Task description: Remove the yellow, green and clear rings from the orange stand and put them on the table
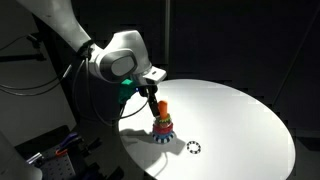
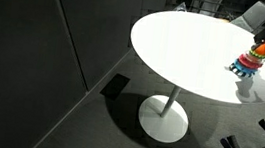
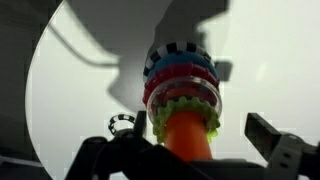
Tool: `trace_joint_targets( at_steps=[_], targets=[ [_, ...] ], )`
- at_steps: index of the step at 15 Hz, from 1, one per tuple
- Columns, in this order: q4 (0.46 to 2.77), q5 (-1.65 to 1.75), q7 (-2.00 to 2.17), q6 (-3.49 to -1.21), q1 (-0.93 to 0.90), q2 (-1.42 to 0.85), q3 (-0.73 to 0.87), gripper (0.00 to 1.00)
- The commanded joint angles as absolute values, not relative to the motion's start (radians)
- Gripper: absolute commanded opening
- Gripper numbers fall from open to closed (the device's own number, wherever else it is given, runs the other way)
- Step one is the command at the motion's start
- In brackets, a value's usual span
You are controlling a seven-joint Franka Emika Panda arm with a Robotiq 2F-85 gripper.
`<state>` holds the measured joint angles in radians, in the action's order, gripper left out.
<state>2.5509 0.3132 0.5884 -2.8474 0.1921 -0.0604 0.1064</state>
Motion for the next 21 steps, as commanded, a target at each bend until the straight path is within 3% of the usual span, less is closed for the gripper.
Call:
trace_joint_targets(
  at_steps=[1,8,9,10,13,21],
  targets=[
    [2.501,0.34,0.622,-2.881,0.146,-0.124,0.163,1.0],
    [2.486,0.311,0.604,-2.939,0.051,-0.187,0.253,1.0],
    [2.487,0.313,0.609,-2.943,0.038,-0.187,0.267,0.75],
    [2.489,0.312,0.609,-2.944,0.026,-0.183,0.279,0.75],
    [2.494,0.321,0.623,-2.937,-0.002,-0.157,0.315,0.49],
    [2.514,0.357,0.677,-2.894,0.007,-0.03,0.323,0.48]
  ],
)
